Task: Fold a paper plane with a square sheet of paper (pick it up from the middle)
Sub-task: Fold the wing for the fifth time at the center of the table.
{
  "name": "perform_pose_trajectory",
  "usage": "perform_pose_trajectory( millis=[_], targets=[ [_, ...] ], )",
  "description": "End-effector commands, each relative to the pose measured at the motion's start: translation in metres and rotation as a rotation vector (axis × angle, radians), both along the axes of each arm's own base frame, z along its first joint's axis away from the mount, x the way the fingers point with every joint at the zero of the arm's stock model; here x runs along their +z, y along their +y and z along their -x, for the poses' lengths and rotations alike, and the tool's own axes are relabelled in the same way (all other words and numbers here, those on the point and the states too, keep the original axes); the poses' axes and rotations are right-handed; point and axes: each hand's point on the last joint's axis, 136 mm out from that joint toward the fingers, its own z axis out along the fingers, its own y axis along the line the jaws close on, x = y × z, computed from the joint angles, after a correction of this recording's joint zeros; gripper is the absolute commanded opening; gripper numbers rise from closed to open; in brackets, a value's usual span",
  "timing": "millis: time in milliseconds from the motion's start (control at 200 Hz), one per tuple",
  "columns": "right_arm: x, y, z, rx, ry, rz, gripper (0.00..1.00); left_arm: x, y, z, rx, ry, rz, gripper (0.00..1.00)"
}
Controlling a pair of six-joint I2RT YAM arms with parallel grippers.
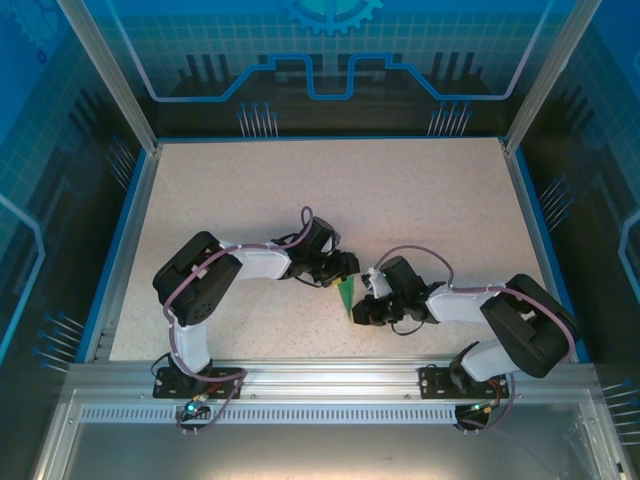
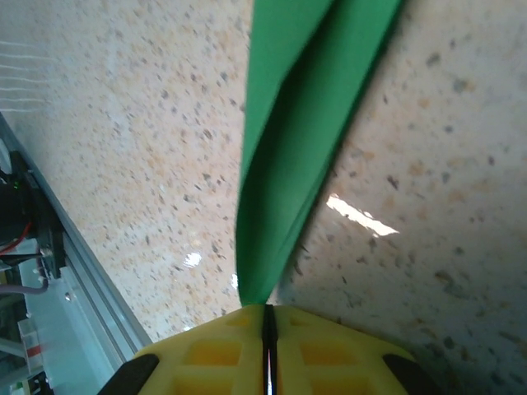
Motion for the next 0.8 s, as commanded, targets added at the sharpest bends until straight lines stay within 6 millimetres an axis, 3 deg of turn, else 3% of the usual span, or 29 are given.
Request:
perform_pose_trajectory(
  millis=[0, 150, 410, 510, 795],
  targets=[
    [-0.017, -0.010, 0.014, 0.025, 0.061, 0.101, 0.11, 0.006, -0.007, 0.000, -0.013, -0.007, 0.022, 0.53],
    [-0.012, -0.012, 0.011, 0.003, 0.044, 0.117, 0.10, 0.004, -0.005, 0.001, -0.007, -0.004, 0.022, 0.53],
    [0.044, -0.001, -0.016, -0.058, -0.147, 0.028, 0.14, 0.008, -0.003, 0.002, 0.005, -0.006, 0.022, 0.53],
    [0.055, 0.011, -0.025, -0.061, -0.187, 0.002, 0.17, 0.009, -0.004, 0.001, 0.008, -0.007, 0.024, 0.53],
    [0.039, 0.024, -0.044, -0.136, -0.187, 0.007, 0.17, 0.010, -0.005, 0.001, 0.009, -0.003, 0.030, 0.53]
  ],
)
